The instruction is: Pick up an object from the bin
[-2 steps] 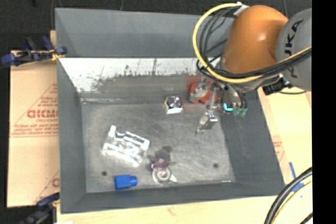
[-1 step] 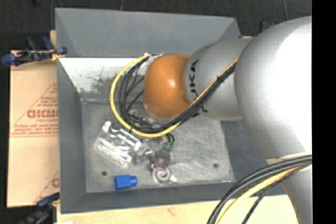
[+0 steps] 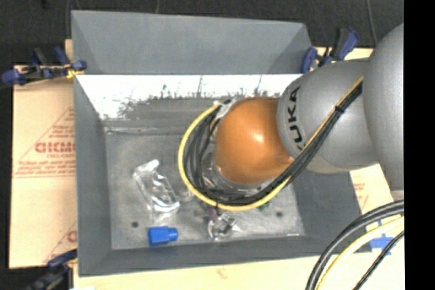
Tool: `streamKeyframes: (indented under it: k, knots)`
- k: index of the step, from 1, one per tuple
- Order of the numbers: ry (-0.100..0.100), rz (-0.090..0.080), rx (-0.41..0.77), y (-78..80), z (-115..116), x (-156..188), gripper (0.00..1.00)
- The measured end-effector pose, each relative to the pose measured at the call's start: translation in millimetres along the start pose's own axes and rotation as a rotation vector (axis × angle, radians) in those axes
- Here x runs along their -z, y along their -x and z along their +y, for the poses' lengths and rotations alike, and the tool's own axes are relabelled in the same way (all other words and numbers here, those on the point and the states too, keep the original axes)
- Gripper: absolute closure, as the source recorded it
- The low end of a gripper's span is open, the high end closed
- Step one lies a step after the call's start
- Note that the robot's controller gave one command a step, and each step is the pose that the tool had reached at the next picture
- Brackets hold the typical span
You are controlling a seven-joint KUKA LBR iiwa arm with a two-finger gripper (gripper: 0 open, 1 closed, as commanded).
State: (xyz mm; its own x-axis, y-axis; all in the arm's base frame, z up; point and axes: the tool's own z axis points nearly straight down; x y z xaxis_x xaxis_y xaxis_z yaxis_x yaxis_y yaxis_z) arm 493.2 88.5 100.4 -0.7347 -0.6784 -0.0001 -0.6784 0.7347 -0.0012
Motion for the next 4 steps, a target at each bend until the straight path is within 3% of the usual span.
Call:
streamKeyframes:
  k: [1, 2, 3, 4]
  knots:
    - [-0.001, 0.001, -0.111, -64.6, -51, 0, 0.00]
    - [-0.005, 0.002, 0.099, -30.2, -32, -24, 0.00]
    - [-0.002, -0.002, 0.092, -30.3, -34, -23, 0.00]
    - [-0.003, -0.003, 0.092, -28.7, -35, -21, 1.00]
